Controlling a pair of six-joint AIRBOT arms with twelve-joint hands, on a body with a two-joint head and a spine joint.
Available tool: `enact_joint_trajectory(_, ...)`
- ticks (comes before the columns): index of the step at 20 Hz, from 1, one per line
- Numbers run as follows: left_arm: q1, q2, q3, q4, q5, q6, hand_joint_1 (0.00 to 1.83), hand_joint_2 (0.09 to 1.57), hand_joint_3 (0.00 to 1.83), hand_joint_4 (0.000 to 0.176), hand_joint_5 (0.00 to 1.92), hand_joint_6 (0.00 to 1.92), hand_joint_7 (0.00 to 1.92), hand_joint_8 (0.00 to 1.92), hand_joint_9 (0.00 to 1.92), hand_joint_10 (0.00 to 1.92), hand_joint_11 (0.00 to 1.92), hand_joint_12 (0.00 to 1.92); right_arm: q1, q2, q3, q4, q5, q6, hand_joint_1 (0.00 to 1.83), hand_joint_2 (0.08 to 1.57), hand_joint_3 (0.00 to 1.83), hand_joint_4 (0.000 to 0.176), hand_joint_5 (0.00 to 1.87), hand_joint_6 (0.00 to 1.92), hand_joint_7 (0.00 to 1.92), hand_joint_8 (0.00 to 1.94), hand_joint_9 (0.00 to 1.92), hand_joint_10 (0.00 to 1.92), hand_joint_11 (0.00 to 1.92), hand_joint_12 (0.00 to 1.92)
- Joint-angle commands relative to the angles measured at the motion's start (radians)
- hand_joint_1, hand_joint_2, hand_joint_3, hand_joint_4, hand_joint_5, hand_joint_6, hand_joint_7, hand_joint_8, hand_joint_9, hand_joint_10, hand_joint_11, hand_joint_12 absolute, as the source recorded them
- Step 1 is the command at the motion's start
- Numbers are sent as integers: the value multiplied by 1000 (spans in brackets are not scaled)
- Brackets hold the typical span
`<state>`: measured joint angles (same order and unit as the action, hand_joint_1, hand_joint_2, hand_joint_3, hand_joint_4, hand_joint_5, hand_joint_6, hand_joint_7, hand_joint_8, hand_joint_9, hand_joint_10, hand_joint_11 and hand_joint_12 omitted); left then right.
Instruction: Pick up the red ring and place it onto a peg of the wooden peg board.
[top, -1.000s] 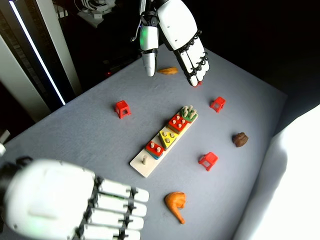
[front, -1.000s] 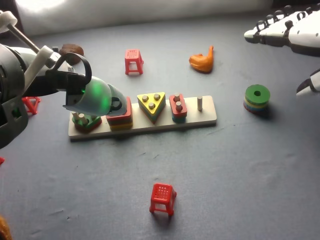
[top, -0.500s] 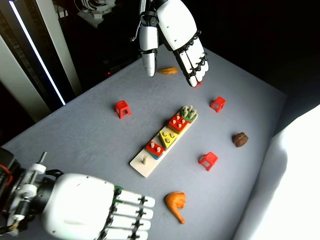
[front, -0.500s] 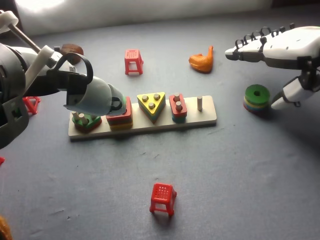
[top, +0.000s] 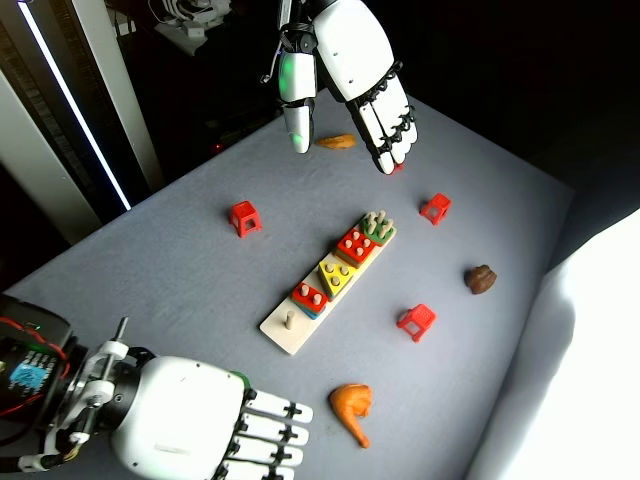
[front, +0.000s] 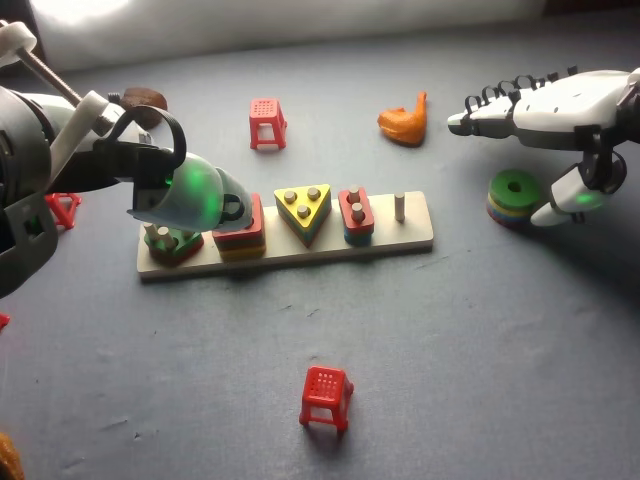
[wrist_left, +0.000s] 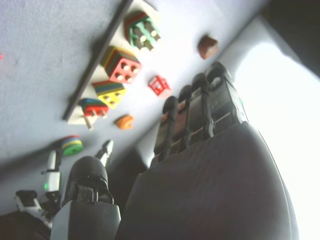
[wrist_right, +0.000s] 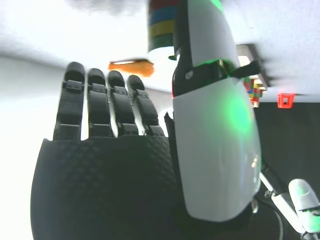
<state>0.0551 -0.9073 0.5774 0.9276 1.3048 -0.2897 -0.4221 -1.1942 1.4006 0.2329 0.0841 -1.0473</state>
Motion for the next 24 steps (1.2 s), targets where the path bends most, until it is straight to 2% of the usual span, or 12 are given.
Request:
enact_joint_trajectory(1,-6,2,-1,86,-3,-1,0,1183,6,0,33,5,2,0,0,0,10,9,3,4,7,1,91,7,1276,992,0,0,63,5,7,2,0,0,0,250)
enact_joint_trajectory(6,-5,2,-3,86,-3,-1,0,1189,6,0,52,11,21,8,6,3,19,14,-3,0,7,1,83,13,1321,1031,7,0,244,21,207,13,179,31,0,702)
enact_joint_trajectory(10,-5,2,-3,85,-3,-1,0,1204,10,0,64,11,36,10,34,12,52,33,-4,-5,10,1,81,15,1295,1028,0,0,480,44,523,33,490,106,0,1329)
enact_joint_trajectory(14,-6,2,-3,85,-3,-7,0,1197,4,0,76,12,37,8,34,9,51,41,-4,-6,10,1,79,19,1291,1027,0,0,862,59,899,37,809,162,332,1332)
enact_joint_trajectory(15,-6,2,-3,85,-3,-8,0,1211,0,0,78,6,44,4,48,6,9,181,-4,-7,10,1,80,19,1285,1024,0,0,930,55,966,34,868,170,399,1317)
enact_joint_trajectory(16,-6,2,-3,85,-3,-8,0,1211,0,0,77,3,46,2,58,5,1,239,-4,-7,10,1,80,19,1199,1093,0,0,1004,719,1043,21,934,171,482,1288)
enact_joint_trajectory(17,-6,2,-3,85,-3,-9,0,1217,0,0,82,3,56,4,72,7,0,274,-4,-8,10,1,80,19,1234,1078,0,0,1044,872,1101,571,1045,199,595,1305)
enact_joint_trajectory(18,-5,2,-2,85,-3,-12,0,1219,0,0,83,3,58,4,75,7,0,281,-4,-8,10,1,80,19,1235,1081,2,12,1026,948,1080,742,1069,200,616,1314)
enact_joint_trajectory(19,-5,2,-2,85,-3,-13,0,1225,0,0,63,2,40,3,61,1,0,237,-3,-8,10,1,80,19,1241,1076,0,0,1079,907,1076,761,1149,232,723,1313)
enact_joint_trajectory(21,-5,2,-2,85,-3,-13,0,1224,0,0,72,5,56,7,76,5,0,282,-2,-7,10,1,82,19,1235,1085,0,7,1062,937,1054,817,1183,260,767,1340)
enact_joint_trajectory(22,-5,2,-2,85,-3,-13,0,1229,1,0,73,5,58,7,75,5,0,283,-3,-7,10,1,82,19,1342,1086,34,0,1018,991,1031,811,925,1030,733,1395)
enact_joint_trajectory(24,-5,2,-2,85,-3,-13,0,1233,1,0,77,3,56,5,70,3,0,254,-4,-7,10,1,82,18,1368,1107,2,0,1004,1016,1017,818,863,1214,742,1382)
